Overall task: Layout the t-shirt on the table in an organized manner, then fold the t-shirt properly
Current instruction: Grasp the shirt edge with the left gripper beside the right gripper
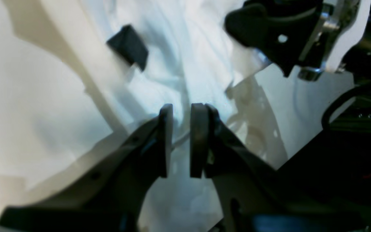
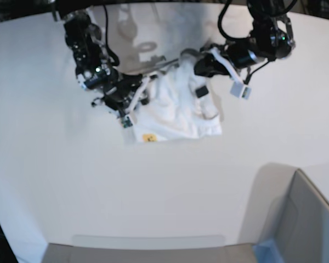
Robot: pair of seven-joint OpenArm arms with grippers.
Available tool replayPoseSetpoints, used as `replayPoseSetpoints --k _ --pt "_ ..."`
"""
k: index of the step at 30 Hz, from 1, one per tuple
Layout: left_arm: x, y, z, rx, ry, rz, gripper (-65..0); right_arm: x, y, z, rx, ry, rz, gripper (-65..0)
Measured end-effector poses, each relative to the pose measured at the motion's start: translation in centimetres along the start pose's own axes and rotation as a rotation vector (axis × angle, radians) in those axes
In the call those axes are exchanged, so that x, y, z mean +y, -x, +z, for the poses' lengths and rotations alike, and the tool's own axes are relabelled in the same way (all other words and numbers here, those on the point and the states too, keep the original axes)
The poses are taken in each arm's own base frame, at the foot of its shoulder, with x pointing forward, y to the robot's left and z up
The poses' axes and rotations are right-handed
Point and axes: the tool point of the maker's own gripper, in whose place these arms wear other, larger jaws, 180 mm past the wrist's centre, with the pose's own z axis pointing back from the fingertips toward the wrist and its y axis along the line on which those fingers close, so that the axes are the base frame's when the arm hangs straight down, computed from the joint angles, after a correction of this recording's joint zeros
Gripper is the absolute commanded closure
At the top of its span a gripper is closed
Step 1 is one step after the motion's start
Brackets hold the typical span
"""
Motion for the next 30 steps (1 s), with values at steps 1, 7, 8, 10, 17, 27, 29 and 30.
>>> replayPoseSetpoints --k 1,7,8,10,17,27,29,30 --pt "0.1 -0.1 0.0 -0.003 -0.004 -0.002 -11.5 0.0 0.0 0.0 -0.001 0.0 0.0 -24.3" --pt "0.1 -0.2 0.0 -0.005 -0.004 -0.005 -11.6 0.1 0.1 0.0 -0.002 -0.001 -0.002 -24.3" --pt "0.4 -0.1 0.0 0.001 -0.012 -0.003 -11.6 0.1 0.2 0.0 -0.002 -0.001 -0.002 -24.3" --pt "1.2 0.2 -0.1 0.018 -0.053 -0.009 -11.6 0.1 0.1 0.0 -0.002 -0.002 -0.002 -24.3" --pt "-0.3 1.6 -1.6 0.091 -0.046 -0.073 -11.5 0.1 0.1 0.0 -0.002 -0.002 -0.002 -24.3" --pt "-0.1 1.3 -1.5 0.085 -0.051 -0.075 -11.5 0.1 0.1 0.0 -0.003 -0.001 -0.002 -24.3" --pt "-0.1 1.3 -1.5 0.085 -0.053 -0.074 -11.5 0.1 0.1 0.0 -0.002 -0.001 -0.002 -24.3" --pt "0.0 1.3 -1.5 0.085 -0.054 -0.074 -11.5 0.1 0.1 0.0 -0.003 -0.001 -0.002 -24.3"
